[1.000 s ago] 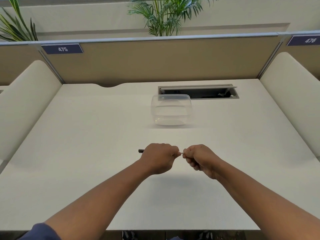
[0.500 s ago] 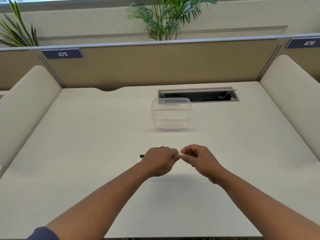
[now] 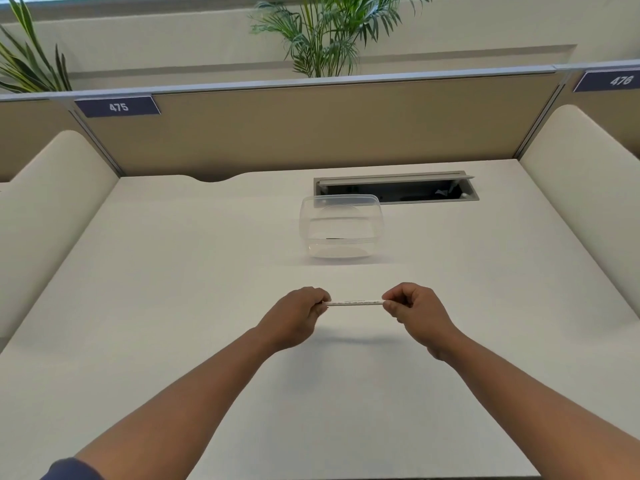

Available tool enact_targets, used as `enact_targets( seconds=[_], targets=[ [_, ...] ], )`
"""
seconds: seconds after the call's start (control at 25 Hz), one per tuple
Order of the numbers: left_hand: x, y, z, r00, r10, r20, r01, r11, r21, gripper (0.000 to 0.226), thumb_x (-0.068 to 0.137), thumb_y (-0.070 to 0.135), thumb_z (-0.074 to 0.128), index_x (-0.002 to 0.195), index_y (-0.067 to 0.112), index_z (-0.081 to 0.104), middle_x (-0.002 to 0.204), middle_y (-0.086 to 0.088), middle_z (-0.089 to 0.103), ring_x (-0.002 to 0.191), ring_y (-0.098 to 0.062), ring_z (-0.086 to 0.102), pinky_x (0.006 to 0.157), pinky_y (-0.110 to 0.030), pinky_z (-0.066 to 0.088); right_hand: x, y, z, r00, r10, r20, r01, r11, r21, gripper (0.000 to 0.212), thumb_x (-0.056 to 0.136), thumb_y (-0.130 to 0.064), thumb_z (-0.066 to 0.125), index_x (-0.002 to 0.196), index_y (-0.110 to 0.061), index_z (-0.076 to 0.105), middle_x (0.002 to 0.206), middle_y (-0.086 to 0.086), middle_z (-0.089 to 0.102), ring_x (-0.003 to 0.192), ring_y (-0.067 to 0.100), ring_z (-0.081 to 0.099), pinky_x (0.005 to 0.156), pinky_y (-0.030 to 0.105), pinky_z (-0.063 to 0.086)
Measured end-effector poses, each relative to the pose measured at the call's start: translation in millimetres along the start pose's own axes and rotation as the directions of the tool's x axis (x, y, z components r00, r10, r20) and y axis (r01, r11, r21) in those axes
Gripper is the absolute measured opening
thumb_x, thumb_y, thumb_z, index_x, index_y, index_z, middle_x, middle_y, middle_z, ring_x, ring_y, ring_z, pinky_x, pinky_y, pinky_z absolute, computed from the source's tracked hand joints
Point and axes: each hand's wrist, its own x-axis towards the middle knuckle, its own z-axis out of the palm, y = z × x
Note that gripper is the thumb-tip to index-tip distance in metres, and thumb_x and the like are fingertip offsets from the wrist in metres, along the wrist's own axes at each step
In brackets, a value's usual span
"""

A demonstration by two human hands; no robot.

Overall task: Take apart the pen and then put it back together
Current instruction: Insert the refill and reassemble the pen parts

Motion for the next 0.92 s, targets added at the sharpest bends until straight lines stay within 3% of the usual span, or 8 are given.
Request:
enact_targets(
  seconds=[0.2,0.4,0.6,0.8,0.92],
  targets=[
    [0,-21,13,0.992,-0.091,-0.087,0.082,0.992,-0.1,0.022,0.096,0.003,0.056,0.11,0.016,0.067,0.098,0.004,0.067,0.089,-0.017,0.058,0.08,-0.029,0.049,13,16,0,1.0,0.01,-0.021,-0.011,0.999,-0.048,0.008,0.089,-0.01,0.07,0.088,-0.017,0.072,0.082,-0.002,0.068,0.071,0.012,0.057,0.067,0.023,0.045],
    [4,-31,29,0.987,-0.148,-0.069,0.139,0.983,-0.121,0.02,0.091,0.001,0.062,0.102,0.016,0.07,0.094,0.005,0.067,0.085,-0.016,0.059,0.078,-0.029,0.05,26,32,8,0.998,-0.047,-0.029,0.038,0.968,-0.246,0.008,0.09,-0.01,0.067,0.091,-0.016,0.072,0.086,-0.003,0.07,0.076,0.013,0.06,0.065,0.022,0.045],
    [10,-43,47,0.974,-0.197,-0.114,0.185,0.977,-0.108,0.023,0.089,0.0,0.063,0.101,0.017,0.074,0.095,0.009,0.063,0.085,-0.01,0.056,0.079,-0.023,0.043,40,46,17,0.995,-0.101,-0.007,0.088,0.892,-0.443,0.01,0.091,-0.009,0.066,0.096,-0.011,0.075,0.09,-0.003,0.064,0.087,0.018,0.06,0.078,0.027,0.044],
    [17,-48,51,0.944,-0.319,-0.087,0.3,0.937,-0.179,0.025,0.09,0.003,0.06,0.105,0.016,0.074,0.102,0.007,0.062,0.096,-0.015,0.06,0.087,-0.029,0.049,52,60,21,0.997,-0.079,0.006,0.072,0.87,-0.488,0.012,0.091,-0.01,0.065,0.096,-0.011,0.077,0.094,0.002,0.069,0.091,0.02,0.062,0.083,0.032,0.05],
    [23,-50,51,0.938,-0.337,-0.08,0.322,0.934,-0.157,0.025,0.09,0.005,0.061,0.106,0.017,0.075,0.101,0.006,0.061,0.098,-0.016,0.059,0.088,-0.03,0.049,57,66,25,0.997,-0.072,-0.002,0.062,0.865,-0.498,0.014,0.091,-0.011,0.065,0.096,-0.014,0.077,0.095,0.001,0.071,0.091,0.021,0.064,0.076,0.029,0.047]
  ],
)
